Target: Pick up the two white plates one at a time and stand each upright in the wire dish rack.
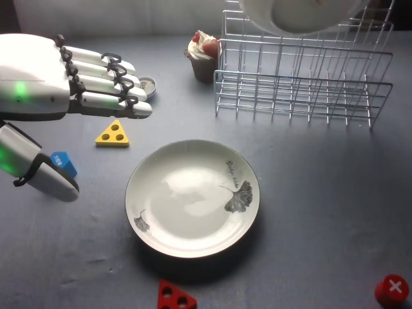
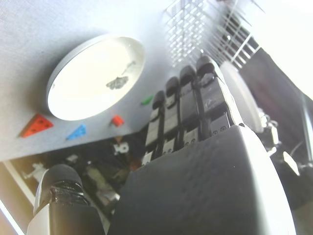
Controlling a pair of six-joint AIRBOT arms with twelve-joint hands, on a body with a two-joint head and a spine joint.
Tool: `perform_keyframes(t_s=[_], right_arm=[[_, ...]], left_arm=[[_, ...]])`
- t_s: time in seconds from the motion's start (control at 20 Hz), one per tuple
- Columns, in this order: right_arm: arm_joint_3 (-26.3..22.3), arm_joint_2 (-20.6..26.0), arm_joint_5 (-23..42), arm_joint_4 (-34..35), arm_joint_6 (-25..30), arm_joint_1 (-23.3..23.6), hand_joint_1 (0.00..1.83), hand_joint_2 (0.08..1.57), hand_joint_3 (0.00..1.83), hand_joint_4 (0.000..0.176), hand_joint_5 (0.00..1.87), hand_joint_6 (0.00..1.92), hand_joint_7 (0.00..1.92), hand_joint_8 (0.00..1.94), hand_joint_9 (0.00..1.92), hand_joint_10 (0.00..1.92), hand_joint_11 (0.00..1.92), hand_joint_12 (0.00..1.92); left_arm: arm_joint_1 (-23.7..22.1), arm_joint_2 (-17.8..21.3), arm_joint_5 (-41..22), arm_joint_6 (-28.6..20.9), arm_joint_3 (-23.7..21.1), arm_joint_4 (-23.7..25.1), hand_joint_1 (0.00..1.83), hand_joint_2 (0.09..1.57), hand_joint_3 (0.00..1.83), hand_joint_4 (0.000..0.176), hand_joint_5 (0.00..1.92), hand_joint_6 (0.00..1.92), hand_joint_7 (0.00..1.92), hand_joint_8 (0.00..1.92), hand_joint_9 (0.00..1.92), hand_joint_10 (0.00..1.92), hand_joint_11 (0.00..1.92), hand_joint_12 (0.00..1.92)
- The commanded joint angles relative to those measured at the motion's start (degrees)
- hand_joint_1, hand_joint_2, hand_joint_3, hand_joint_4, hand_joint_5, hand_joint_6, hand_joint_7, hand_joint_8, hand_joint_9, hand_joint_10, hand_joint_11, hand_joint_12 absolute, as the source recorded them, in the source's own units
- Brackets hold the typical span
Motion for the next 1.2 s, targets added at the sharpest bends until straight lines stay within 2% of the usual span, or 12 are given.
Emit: perform_keyframes(t_s=[0.0,0.1,0.15,0.2,0.3,0.35,0.45,0.55,0.7,0.8,0.9,1.15], right_arm=[[0.38,0.14,7.89,0.85,0.43,0.69,1.5,1.04,0.0,0.0,0.93,0.94,1.18,0.44,1.2,0.58,1.03,1.3],[1.47,-0.68,8.29,1.52,0.44,0.21,1.5,1.01,0.0,0.0,1.0,0.81,1.25,0.29,1.31,0.4,1.04,1.29],[2.18,-1.27,8.51,1.9,0.44,-0.23,1.5,1.02,0.0,0.0,1.0,0.79,1.19,0.42,1.3,0.43,1.0,1.33],[2.53,-1.61,8.63,1.96,0.44,-0.47,1.5,1.04,0.0,0.0,0.98,0.89,1.14,0.5,1.23,0.55,0.96,1.37],[3.68,-2.55,8.77,1.98,0.44,-1.34,1.5,1.04,0.0,0.0,0.97,0.9,1.11,0.55,1.22,0.56,0.98,1.35],[4.04,-2.86,9.08,2.07,0.45,-1.72,1.5,1.03,0.0,0.0,1.0,0.85,1.14,0.51,1.23,0.54,0.99,1.33],[5.12,-3.74,9.85,2.6,0.45,-2.8,1.5,1.03,0.0,0.0,0.98,0.92,1.16,0.43,1.2,0.57,1.01,1.3],[5.89,-4.27,10.21,3.63,0.45,-3.39,1.5,1.04,0.0,0.0,0.97,0.93,1.12,0.51,1.16,0.66,0.99,1.34],[6.7,-4.87,10.77,4.21,0.45,-4.28,1.5,1.04,0.0,0.0,0.97,0.94,1.09,0.54,1.19,0.62,1.0,1.31],[7.25,-5.34,10.98,4.22,0.46,-5.45,1.5,1.04,0.0,0.0,0.93,0.97,1.13,0.5,1.19,0.62,1.0,1.33],[7.9,-5.92,11.21,4.39,0.46,-6.73,1.5,1.04,0.0,0.0,0.98,0.93,1.08,0.59,1.17,0.63,1.04,1.26],[8.79,-6.76,11.59,4.67,0.47,-8.52,1.49,1.06,0.0,0.0,0.93,0.97,1.13,0.52,1.09,0.76,0.99,1.37]], left_arm=[[-0.71,0.38,-2.21,0.03,0.22,-3.99,0.06,0.93,0.0,0.0,0.07,0.0,0.1,0.0,0.1,0.0,0.12,0.01],[-0.7,0.38,-2.58,0.03,0.25,-3.95,0.07,0.93,0.0,0.0,0.06,0.0,0.09,0.0,0.08,0.0,0.14,0.02],[-0.68,0.38,-2.93,0.03,0.32,-3.82,0.07,0.93,0.0,0.0,0.07,0.0,0.09,0.0,0.08,0.0,0.13,0.01],[-0.66,0.38,-2.97,0.03,0.34,-3.65,0.07,0.93,0.0,0.0,0.07,0.0,0.1,0.0,0.09,0.0,0.13,0.01],[-0.64,0.29,-3.4,0.03,0.46,-3.35,0.05,0.93,0.0,0.0,0.08,0.01,0.11,0.01,0.09,0.01,0.12,0.01],[-0.6,0.26,-3.77,0.03,0.51,-3.34,0.03,0.93,0.0,0.0,0.08,0.0,0.1,0.0,0.08,0.0,0.11,0.0],[-0.43,0.06,-5.96,0.03,0.8,-3.35,0.01,0.93,0.0,0.0,0.06,0.0,0.09,0.0,0.07,0.0,0.11,0.0],[-0.21,-0.1,-7.95,0.03,0.91,-3.33,0.05,0.94,0.0,0.0,0.09,0.01,0.1,0.01,0.09,0.01,0.12,0.01],[0.27,-0.3,-11.53,0.03,0.9,-3.19,0.04,0.94,0.0,0.0,0.09,0.01,0.1,0.0,0.09,0.0,0.09,0.0],[0.62,-0.54,-12.14,0.03,0.9,-2.07,0.06,0.92,0.0,0.0,0.12,0.01,0.13,0.01,0.12,0.01,0.12,0.01],[1.04,-0.95,-12.21,0.03,0.93,-0.4,0.06,0.92,0.0,0.0,0.11,0.01,0.12,0.0,0.11,0.0,0.11,0.01],[1.34,-1.19,-12.53,0.03,0.24,1.35,0.11,0.94,0.0,0.0,0.11,0.0,0.15,0.01,0.15,0.01,0.13,0.01]])
